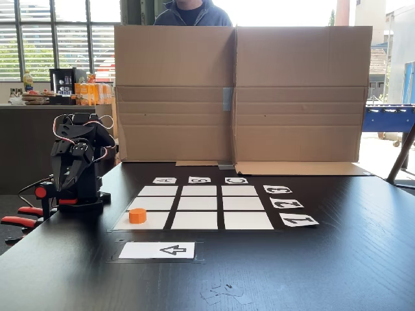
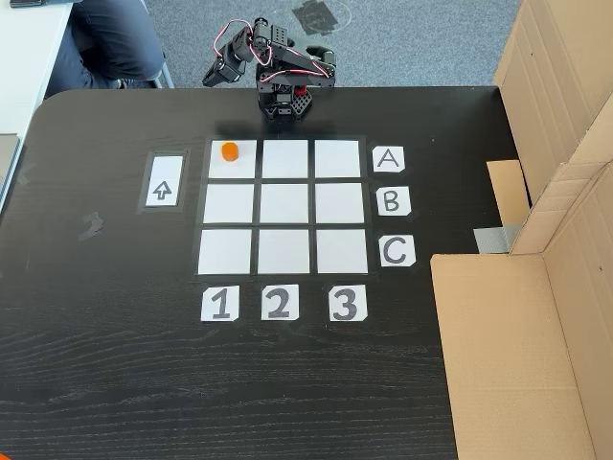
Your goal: Pick up the round, orange token and place it in the grid on square A1.
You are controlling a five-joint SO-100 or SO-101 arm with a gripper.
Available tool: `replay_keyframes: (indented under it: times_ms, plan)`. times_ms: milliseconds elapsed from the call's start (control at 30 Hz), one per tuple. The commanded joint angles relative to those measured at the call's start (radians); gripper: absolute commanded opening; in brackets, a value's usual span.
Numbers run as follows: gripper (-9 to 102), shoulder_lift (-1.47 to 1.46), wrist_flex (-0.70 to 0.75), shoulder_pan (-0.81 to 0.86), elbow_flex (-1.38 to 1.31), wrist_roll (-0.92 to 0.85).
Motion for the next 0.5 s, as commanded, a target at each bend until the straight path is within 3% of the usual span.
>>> replay_keyframes:
  times_ms: [0,467]
  plan:
    - [-1,0.017,-0.055,0.015,0.035,0.005]
    - [-1,0.020,-0.160,0.040,0.173,0.002]
